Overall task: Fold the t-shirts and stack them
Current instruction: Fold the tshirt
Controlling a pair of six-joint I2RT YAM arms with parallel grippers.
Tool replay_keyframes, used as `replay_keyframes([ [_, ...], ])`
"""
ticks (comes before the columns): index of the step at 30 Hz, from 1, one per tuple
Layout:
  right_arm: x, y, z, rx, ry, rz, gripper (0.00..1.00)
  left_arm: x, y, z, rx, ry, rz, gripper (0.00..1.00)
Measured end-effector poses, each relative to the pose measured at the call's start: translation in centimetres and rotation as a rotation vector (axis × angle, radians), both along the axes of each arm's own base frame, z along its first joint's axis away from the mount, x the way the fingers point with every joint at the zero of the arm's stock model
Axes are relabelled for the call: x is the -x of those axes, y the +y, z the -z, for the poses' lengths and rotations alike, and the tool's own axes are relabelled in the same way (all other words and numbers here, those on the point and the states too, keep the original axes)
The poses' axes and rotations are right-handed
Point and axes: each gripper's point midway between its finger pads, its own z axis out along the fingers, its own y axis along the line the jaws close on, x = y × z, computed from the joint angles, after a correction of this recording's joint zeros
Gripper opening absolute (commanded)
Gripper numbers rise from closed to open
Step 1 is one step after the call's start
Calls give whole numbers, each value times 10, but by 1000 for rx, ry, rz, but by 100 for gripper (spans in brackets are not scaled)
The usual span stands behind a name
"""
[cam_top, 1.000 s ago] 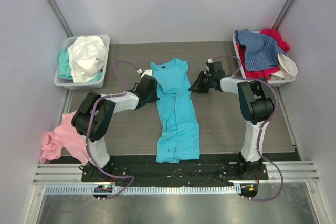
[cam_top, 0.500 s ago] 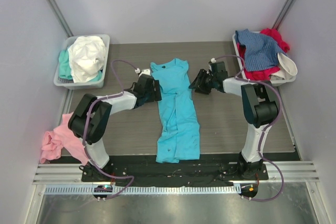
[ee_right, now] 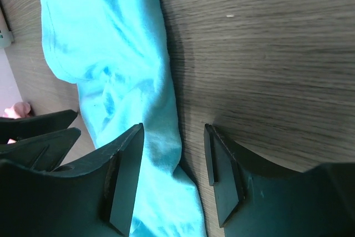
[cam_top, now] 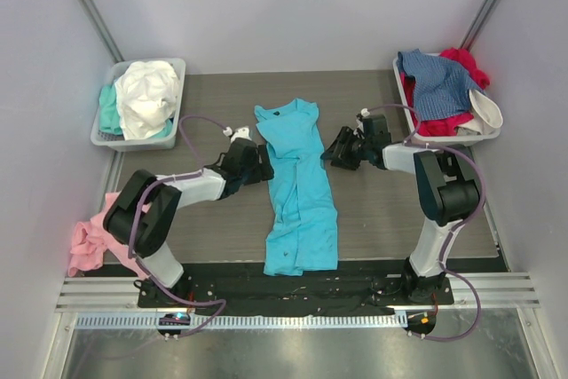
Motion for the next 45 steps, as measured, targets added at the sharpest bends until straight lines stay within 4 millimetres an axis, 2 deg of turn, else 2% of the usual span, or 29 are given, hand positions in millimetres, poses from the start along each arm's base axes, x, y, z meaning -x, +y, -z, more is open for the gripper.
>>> replay_keyframes([
  [6,-2,5,-1,-19,-1,-20,57,-12,-20,-3,83,-34,7,71],
  [10,-3,10,0,-27,2,-35,55,-19,-34,-2,117,-43,18,56],
  [11,-4,12,0,-31,2,-43,51,-20,-37,-1,123,-44,23,52],
  [12,-6,15,0,-35,2,-50,47,-22,-40,0,129,-47,27,43],
  [13,-8,17,1,-36,2,-56,33,-24,-42,0,133,-48,30,36],
  [15,-12,21,5,-34,1,-72,23,-26,-44,4,134,-44,31,17],
  [16,-13,23,8,-34,10,-75,14,-28,-46,5,132,-44,34,13],
  [18,-17,26,12,-40,19,-84,5,-32,-49,9,127,-43,39,1],
  [19,-19,28,13,-43,24,-85,1,-35,-51,9,130,-43,39,0],
  [29,-50,40,12,-62,1,-86,1,-74,-57,7,70,-63,67,0],
  [38,-102,48,10,-58,-62,-58,1,-134,-27,6,15,-73,33,0],
  [40,-112,49,9,-50,-66,-50,5,-144,-19,6,5,-72,25,1],
  [41,-115,49,8,-46,-69,-46,10,-149,-15,6,1,-69,20,10],
  [42,-119,49,9,-41,-68,-42,25,-153,-12,5,2,-64,20,17],
  [43,-122,49,8,-38,-69,-40,32,-157,-9,5,3,-59,20,24],
  [44,-124,50,8,-39,-68,-37,39,-159,-7,5,4,-57,20,45],
  [45,-127,51,5,-43,-75,-41,46,-161,-5,5,7,-55,19,56],
])
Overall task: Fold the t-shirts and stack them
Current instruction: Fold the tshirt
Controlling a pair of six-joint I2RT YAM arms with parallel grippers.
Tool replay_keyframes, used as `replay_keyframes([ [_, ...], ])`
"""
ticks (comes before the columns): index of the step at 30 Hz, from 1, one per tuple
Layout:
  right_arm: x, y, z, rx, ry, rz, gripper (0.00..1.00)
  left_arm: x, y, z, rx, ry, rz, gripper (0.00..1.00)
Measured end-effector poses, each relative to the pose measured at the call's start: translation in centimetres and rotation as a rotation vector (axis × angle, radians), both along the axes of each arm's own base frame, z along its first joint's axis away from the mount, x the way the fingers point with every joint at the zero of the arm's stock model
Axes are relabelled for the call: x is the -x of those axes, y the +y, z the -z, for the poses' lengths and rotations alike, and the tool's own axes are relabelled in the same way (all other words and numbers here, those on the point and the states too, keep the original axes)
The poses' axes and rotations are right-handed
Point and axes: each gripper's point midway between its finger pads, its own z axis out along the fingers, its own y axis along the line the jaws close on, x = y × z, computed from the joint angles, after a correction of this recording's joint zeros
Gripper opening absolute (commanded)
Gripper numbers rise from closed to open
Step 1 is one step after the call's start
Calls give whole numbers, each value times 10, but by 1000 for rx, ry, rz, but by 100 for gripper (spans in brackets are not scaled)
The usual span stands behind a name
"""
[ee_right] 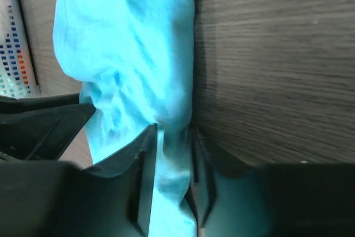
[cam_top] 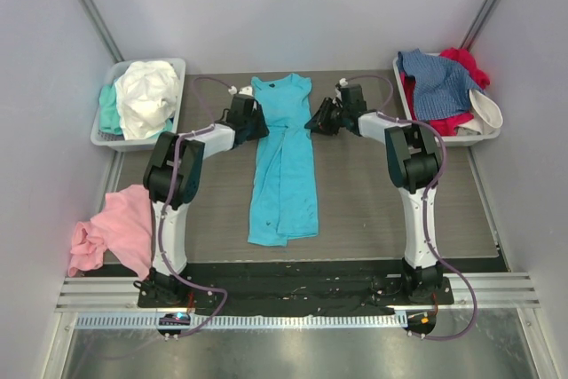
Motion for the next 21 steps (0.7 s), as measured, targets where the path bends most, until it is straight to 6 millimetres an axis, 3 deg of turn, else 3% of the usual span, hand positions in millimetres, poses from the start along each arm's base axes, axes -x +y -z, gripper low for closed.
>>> replay_keyframes([
  [2,-5,0,-5,4,-18,-1,50,-4,4,-4,4,-10,0,72],
  [4,-7,0,-7,6,-26,2,52,-6,5,-8,9,-20,4,75],
  [9,3,-8,-9,22,-28,18,54,7,11,-10,0,-10,2,76],
  [16,50,-21,-6,24,10,25,54,54,26,-8,24,25,-17,72],
  [21,81,-24,-6,24,34,11,54,72,24,-7,75,7,-30,68],
])
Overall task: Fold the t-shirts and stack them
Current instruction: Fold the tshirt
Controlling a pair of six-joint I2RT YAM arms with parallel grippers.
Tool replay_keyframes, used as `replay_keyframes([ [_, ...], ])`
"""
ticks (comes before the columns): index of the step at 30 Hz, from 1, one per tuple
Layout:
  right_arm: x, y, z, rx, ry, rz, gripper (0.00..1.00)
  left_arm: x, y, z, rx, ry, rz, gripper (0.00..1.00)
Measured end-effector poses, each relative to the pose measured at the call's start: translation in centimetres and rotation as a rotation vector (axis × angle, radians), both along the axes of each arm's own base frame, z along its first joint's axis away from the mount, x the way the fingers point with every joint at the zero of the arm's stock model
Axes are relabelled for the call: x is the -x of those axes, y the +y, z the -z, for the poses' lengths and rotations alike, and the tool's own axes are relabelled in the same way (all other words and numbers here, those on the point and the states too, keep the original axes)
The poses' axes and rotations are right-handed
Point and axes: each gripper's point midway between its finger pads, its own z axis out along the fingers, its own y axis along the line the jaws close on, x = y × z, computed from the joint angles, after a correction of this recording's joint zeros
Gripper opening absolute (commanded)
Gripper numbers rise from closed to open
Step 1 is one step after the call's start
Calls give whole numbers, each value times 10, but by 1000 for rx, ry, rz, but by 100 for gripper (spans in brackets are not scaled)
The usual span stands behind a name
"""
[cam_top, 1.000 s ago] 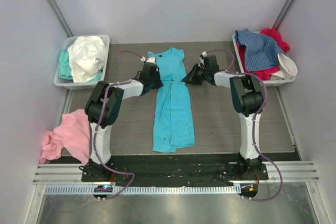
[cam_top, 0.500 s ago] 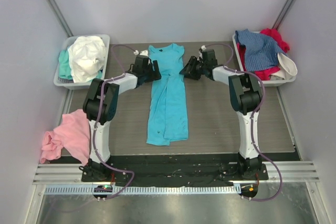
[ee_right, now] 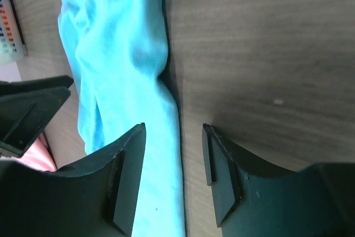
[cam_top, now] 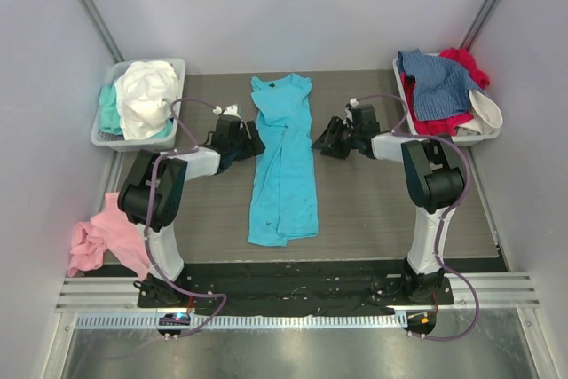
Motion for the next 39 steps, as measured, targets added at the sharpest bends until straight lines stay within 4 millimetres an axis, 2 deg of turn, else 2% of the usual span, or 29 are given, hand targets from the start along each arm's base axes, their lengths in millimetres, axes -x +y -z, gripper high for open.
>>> replay_keyframes([
  [4,13,7,1,-8,2,-26,54,3,-7,0,27,-15,-2,65],
  [6,18,13,1,-13,2,-45,53,5,-14,-1,37,-15,8,61],
  [8,22,19,1,-18,1,-61,41,9,-22,0,45,-10,19,56],
  [10,26,23,4,-14,10,-74,26,11,-27,1,52,-6,26,49],
  [13,33,24,11,-15,36,-83,9,13,-29,3,54,1,28,36],
  [16,37,24,15,-16,51,-78,3,15,-27,7,51,9,25,27],
  [21,38,22,16,-13,46,-70,1,16,-23,11,38,6,13,23],
  [29,42,12,15,29,42,-48,1,21,-15,11,20,0,-6,21],
  [39,46,-1,16,66,58,-22,1,27,4,11,3,14,-44,21],
])
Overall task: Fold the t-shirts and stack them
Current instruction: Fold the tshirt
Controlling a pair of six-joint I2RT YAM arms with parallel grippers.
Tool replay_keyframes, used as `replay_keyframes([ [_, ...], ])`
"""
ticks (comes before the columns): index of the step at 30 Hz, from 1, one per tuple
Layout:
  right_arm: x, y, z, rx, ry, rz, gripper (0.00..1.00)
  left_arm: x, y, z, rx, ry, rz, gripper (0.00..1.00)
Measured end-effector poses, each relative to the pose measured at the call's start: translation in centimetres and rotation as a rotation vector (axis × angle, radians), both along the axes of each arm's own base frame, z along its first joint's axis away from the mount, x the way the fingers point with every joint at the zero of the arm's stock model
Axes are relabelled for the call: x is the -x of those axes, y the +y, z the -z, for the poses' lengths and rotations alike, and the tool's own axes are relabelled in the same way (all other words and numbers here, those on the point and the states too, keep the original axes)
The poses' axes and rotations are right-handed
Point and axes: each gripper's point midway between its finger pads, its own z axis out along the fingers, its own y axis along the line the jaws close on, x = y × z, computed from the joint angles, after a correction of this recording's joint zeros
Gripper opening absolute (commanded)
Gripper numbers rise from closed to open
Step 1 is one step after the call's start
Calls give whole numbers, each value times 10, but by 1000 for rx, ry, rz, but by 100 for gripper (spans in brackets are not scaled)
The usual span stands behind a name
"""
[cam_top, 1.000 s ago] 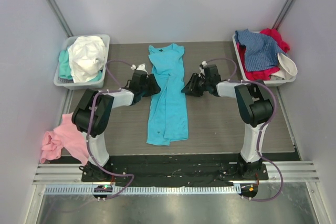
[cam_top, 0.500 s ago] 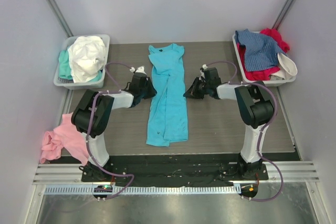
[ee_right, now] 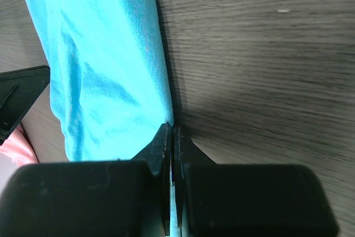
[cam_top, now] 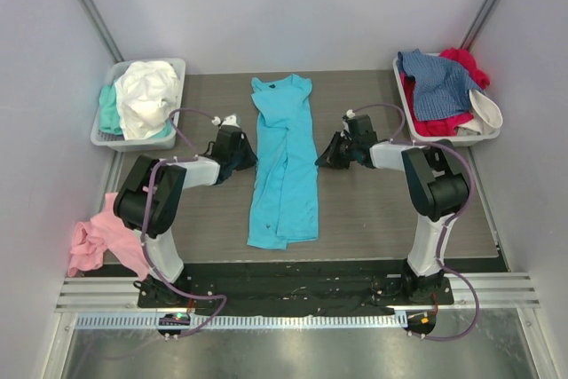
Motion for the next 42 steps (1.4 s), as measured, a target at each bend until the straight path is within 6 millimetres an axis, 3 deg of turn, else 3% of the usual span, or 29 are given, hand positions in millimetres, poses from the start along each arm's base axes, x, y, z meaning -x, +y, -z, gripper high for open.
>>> replay_keyframes([
  [3,0,-2,0,5,2,3,10,1,3,0,-2,1,-6,27],
  [4,1,-3,0,6,2,3,20,1,3,0,-2,0,-5,29],
  [5,1,-3,0,6,2,3,37,1,3,0,-1,0,-5,29],
  [8,0,1,-7,-15,-16,-14,48,1,3,-1,2,-1,-2,29],
  [13,7,-2,-12,-16,-23,-17,52,4,3,-2,10,-1,0,29],
  [19,29,-7,-12,-11,-2,-22,54,27,3,-1,26,12,9,30],
  [26,53,0,-12,-10,7,-57,54,54,-26,-2,68,14,62,32],
  [32,63,9,-12,-15,-1,-87,54,61,-40,-2,97,17,76,32],
  [42,74,25,-12,-21,0,-132,54,64,-41,-2,101,16,73,31],
])
